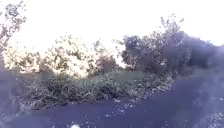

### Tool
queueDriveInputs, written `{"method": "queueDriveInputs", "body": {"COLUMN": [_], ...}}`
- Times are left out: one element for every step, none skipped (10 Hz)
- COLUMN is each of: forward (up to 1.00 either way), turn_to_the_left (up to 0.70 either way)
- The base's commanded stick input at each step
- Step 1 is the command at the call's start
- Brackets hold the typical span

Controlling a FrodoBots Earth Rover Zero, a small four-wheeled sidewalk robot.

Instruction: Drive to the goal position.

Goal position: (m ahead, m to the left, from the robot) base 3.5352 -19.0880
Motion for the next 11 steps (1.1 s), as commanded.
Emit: {"method": "queueDriveInputs", "body": {"forward": [0.32, 0.63, 0.70, 0.70, 0.70, 0.70, 0.70, 0.70, 0.70, 0.70, 0.70], "turn_to_the_left": [0.00, 0.00, 0.00, 0.00, 0.00, 0.00, 0.00, 0.00, 0.00, 0.00, 0.00]}}
